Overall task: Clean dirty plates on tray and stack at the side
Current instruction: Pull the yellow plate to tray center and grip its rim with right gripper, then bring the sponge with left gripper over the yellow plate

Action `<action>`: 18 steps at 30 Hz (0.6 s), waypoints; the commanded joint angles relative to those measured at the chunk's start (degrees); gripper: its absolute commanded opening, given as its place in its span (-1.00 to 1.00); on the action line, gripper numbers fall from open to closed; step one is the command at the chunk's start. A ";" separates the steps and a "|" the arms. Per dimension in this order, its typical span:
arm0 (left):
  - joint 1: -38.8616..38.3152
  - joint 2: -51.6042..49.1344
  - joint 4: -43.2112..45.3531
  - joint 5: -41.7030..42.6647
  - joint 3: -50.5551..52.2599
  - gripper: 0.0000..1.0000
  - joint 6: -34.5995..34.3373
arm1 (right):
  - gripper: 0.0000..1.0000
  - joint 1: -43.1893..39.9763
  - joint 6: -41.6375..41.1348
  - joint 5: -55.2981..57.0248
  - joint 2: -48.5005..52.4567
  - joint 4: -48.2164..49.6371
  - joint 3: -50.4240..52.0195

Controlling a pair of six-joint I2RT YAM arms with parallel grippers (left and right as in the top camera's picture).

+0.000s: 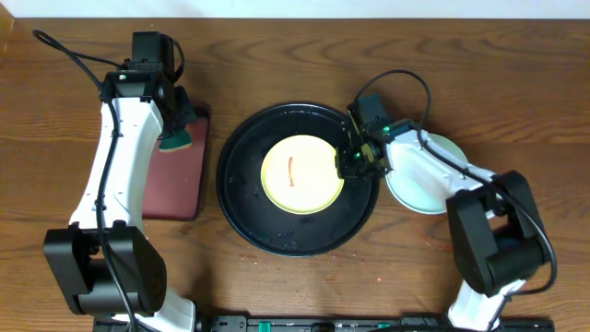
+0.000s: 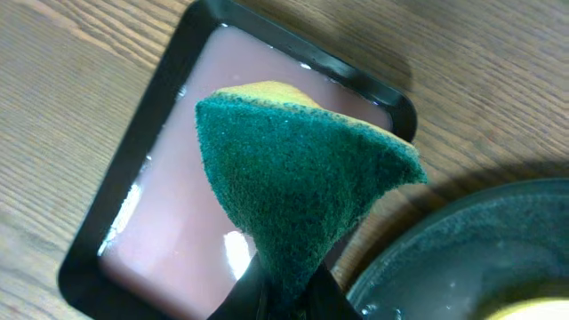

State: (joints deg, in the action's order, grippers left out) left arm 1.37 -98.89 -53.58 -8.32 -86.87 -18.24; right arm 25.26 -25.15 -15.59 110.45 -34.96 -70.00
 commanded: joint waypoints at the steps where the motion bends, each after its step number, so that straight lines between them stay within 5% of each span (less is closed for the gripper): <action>1: -0.87 -0.02 0.07 3.50 -0.02 -0.85 -0.31 | -0.58 0.68 -0.74 0.15 3.67 -0.83 -6.54; 18: -9.31 -0.13 -0.26 7.91 0.42 -0.85 -0.28 | -0.66 0.68 -4.90 -1.03 10.32 -7.21 -10.80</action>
State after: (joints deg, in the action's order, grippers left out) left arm -6.33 -98.89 -53.67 -1.17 -86.80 -18.22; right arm 25.26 -27.81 -15.86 119.20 -40.73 -80.84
